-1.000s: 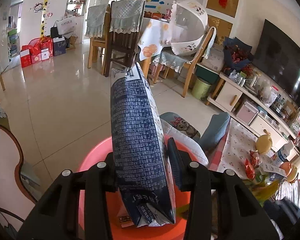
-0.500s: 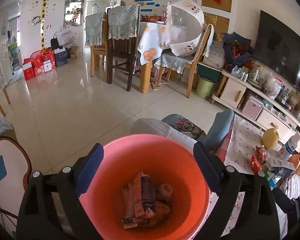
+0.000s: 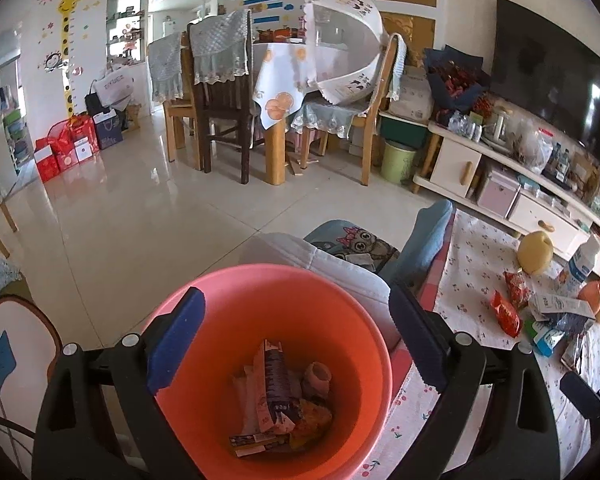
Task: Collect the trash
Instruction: 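Move both tools back over the remaining trash on the table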
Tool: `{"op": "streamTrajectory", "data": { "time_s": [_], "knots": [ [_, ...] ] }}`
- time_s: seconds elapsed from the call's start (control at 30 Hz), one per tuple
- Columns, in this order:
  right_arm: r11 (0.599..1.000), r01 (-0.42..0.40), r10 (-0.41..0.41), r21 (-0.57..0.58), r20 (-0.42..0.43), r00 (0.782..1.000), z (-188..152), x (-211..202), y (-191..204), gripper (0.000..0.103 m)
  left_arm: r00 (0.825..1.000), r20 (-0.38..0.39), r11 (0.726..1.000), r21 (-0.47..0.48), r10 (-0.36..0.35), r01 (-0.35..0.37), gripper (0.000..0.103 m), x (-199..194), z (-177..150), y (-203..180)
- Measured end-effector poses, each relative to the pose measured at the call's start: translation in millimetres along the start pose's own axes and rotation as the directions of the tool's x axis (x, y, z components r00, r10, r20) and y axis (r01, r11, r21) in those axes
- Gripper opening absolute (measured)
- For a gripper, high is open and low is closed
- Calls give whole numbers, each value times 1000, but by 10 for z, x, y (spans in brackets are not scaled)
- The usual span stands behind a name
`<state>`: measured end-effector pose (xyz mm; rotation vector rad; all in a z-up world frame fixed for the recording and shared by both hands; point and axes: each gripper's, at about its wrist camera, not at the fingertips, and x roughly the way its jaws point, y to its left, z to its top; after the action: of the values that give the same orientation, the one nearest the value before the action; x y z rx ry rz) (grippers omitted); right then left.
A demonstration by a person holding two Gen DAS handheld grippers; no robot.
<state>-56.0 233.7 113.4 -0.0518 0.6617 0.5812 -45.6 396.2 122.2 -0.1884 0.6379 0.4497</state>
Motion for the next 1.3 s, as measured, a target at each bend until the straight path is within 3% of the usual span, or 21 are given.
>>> {"op": "streamTrajectory", "data": {
  "time_s": [0.77, 1.3],
  "knots": [
    [994, 102, -102, 49, 1, 995, -188, -217, -534, 94, 999, -28, 987, 162, -22, 26, 94, 37, -132, -702],
    [967, 245, -246, 67, -2, 969, -423, -502, -1199, 94, 978, -104, 949, 244, -180, 200, 94, 13, -362, -1379]
  ]
}}
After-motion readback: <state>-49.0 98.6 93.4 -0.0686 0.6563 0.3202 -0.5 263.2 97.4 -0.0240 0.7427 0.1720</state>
